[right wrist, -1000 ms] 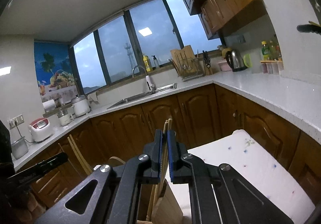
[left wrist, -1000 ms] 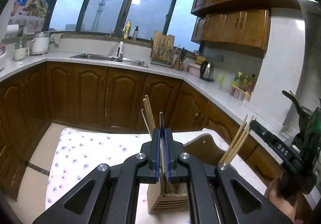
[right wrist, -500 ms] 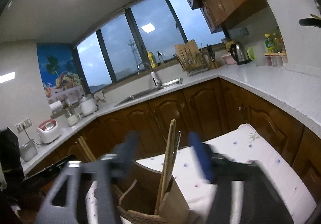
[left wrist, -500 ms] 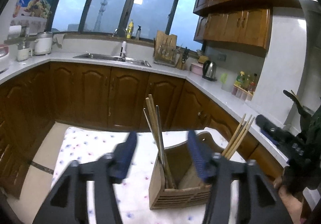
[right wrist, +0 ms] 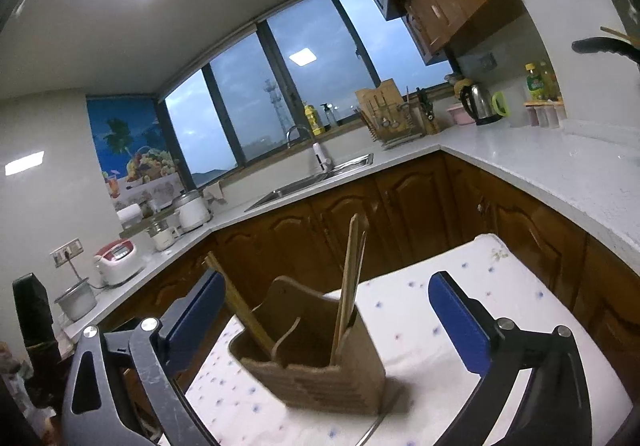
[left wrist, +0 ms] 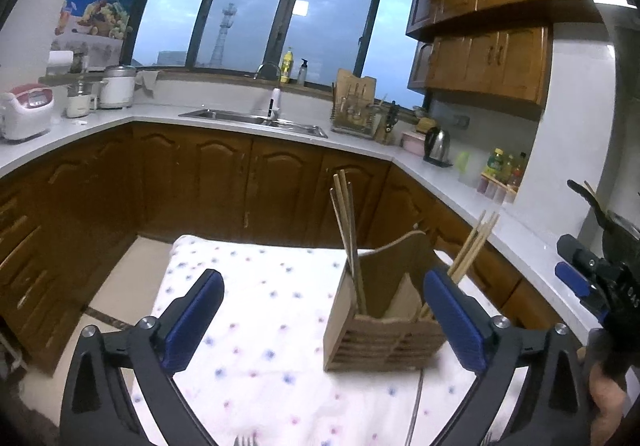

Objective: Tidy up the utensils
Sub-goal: 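Withdraw both open grippers from the holder back over the fork and spoon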

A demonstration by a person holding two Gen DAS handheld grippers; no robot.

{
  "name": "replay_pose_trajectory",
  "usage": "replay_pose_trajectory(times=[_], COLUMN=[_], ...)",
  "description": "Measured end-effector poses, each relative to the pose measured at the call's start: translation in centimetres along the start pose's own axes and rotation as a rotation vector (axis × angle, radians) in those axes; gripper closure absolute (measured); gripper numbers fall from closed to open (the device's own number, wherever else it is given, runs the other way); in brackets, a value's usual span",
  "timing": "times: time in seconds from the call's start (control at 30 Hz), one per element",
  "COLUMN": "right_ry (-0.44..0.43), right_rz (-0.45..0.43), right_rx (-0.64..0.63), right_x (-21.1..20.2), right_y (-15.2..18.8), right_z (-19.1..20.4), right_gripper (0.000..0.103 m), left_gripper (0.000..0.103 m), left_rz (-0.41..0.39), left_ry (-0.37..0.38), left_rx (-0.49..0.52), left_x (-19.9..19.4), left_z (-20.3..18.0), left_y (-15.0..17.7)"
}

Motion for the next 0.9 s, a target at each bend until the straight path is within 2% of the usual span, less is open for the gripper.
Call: replay_pose_trajectory(times=[0.33, 0.6, 0.9], right_ry=[-0.021, -0.022, 0.010], right_rz=[0.006, -0.031, -0.033], right_rx=[-0.040, -0.103, -0.190], right_x=[-5.0, -9.9, -12.7], right_y=[3.0, 4.5, 7.7], right_z=[1.9, 4.0, 6.0], right_gripper=[0.000, 0.000, 0.000], left_gripper=[0.001, 0.001, 0.001], left_rz=[-0.015, -0.048, -0.065], left_ry=[-0.009, -0.014, -0.082], left_rx=[-0.005, 0.050, 0.083], left_x=[-6.6, -12.0, -15.2], left_z=[0.0, -1.0, -1.3], left_y=[3.3, 5.7, 10.1])
Point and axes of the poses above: each gripper's, at about its wrist camera, not at the fingertips, and x roughly the way its jaws point, z to its left, y to its underside, the point moved 4 cm from there along x, roughly the way its jaws point, and after that the axes turned 13 degrees about z, right-handed, at the moved point
